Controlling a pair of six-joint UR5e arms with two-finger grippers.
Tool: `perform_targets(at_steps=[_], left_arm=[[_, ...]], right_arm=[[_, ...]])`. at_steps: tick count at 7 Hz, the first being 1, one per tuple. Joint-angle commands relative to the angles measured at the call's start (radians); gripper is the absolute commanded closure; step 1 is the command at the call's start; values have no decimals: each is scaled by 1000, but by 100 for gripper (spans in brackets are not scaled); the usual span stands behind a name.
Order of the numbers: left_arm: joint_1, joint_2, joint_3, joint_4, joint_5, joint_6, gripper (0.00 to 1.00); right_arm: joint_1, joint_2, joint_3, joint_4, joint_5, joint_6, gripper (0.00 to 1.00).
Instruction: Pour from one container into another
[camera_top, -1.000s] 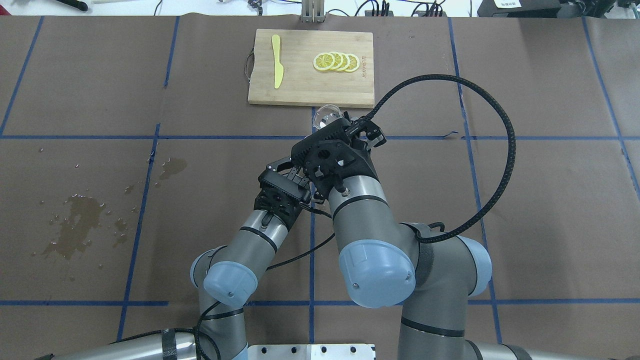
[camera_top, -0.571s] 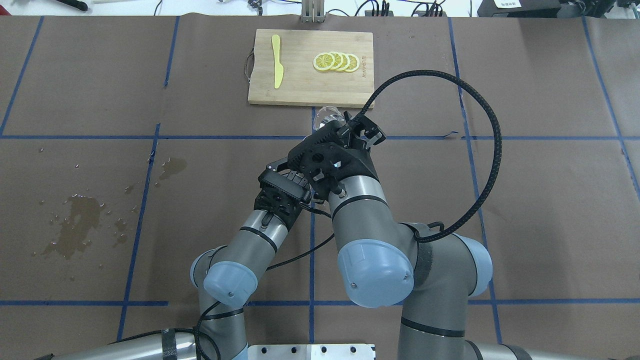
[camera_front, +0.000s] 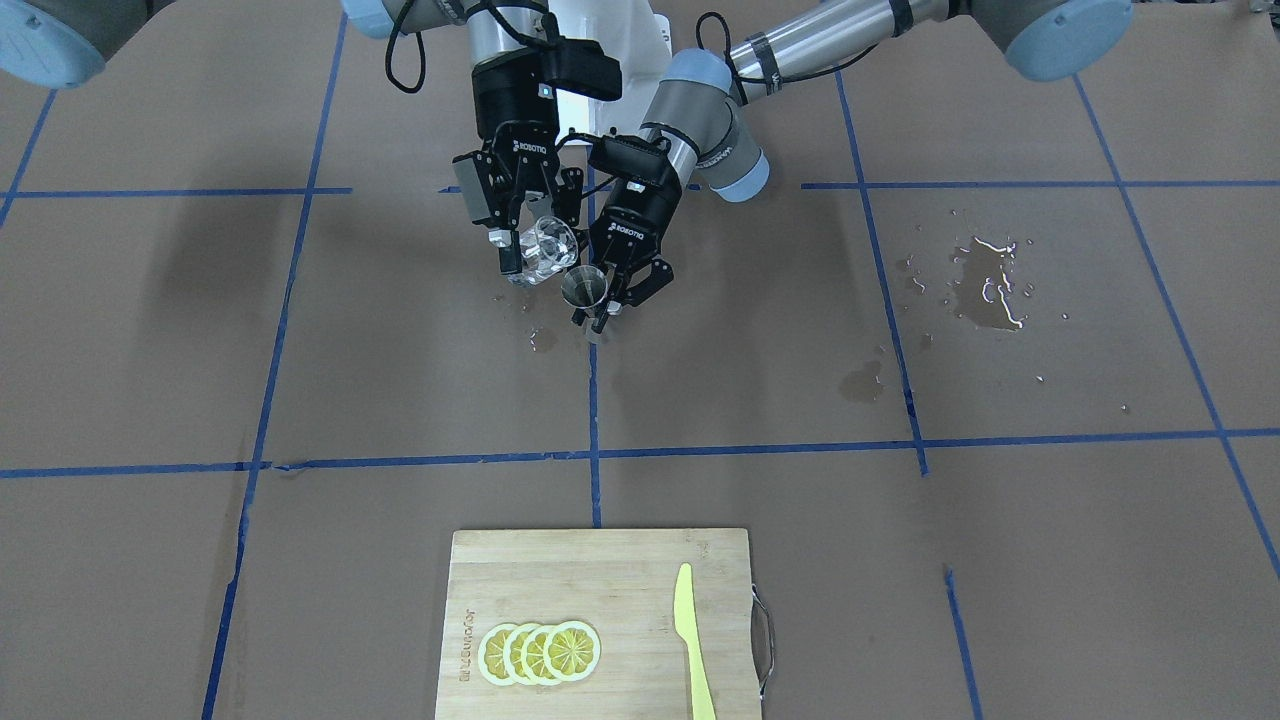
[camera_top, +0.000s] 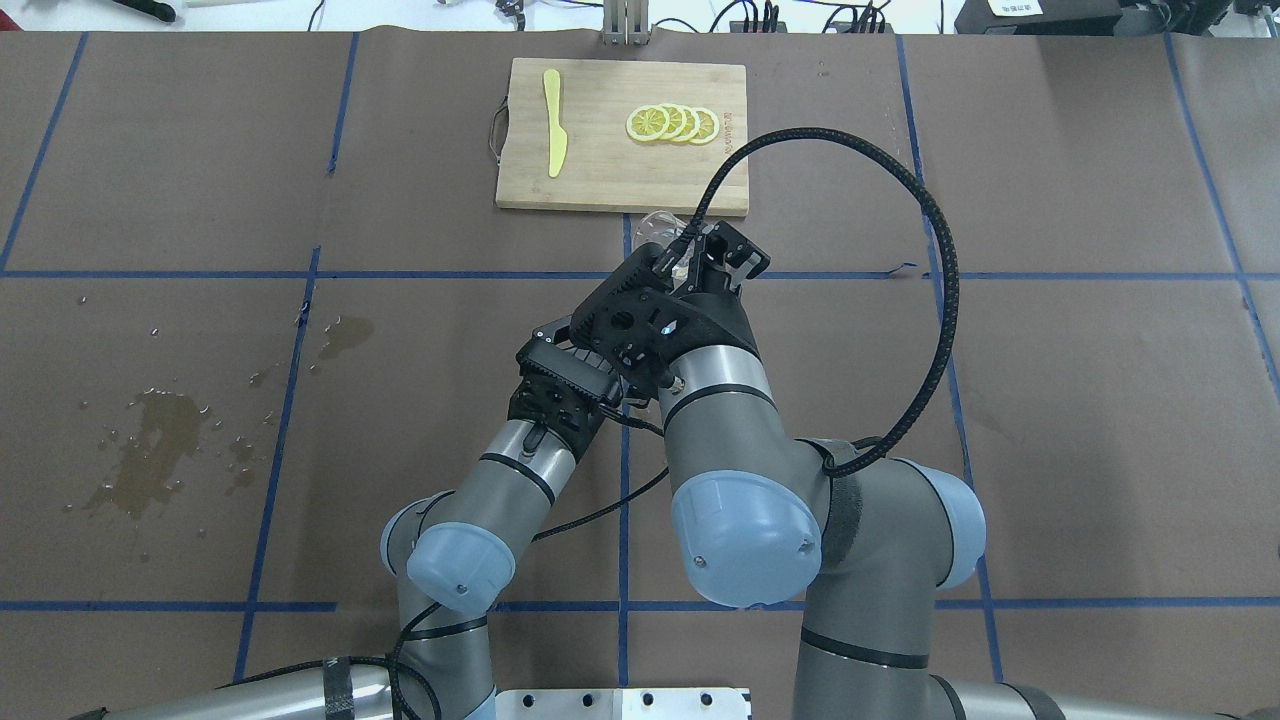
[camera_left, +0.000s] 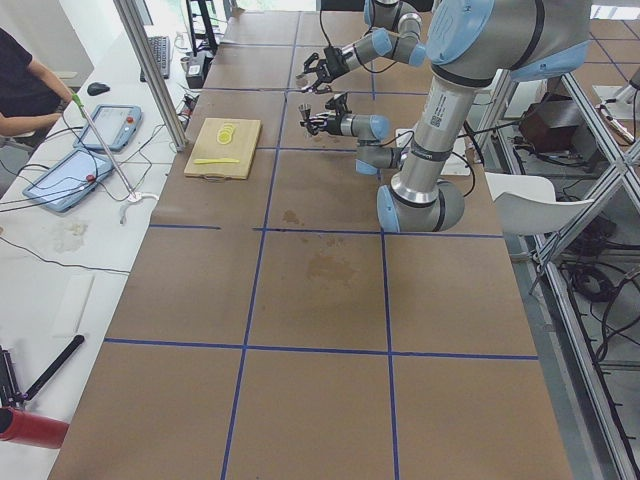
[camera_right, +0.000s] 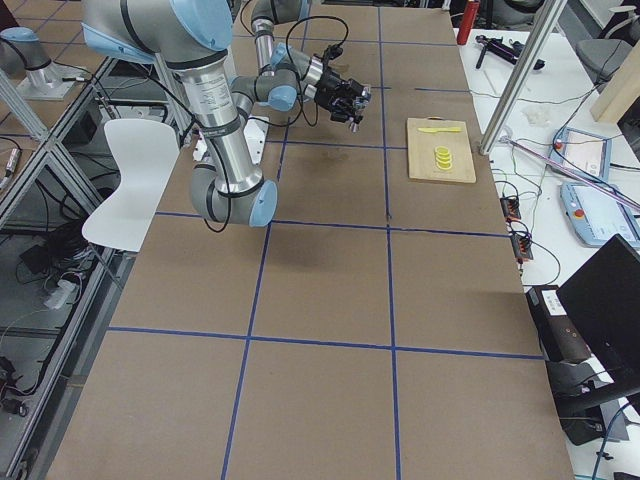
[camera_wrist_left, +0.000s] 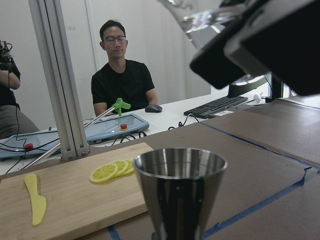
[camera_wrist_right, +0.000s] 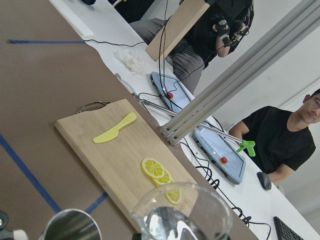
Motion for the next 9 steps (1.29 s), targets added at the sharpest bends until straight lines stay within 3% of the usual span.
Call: perform_targets(at_steps=[1,6,9], left_arm=[[0,-2,0,0,-2,0,100],[0,-2,0,0,-2,0,100],[0,0,0,0,-2,0,100]], right_arm=[[1,5,1,-19,-3,-63,100],[6,6,11,-33,-6,-210,100],[12,19,55,-131,-6,-279,100]])
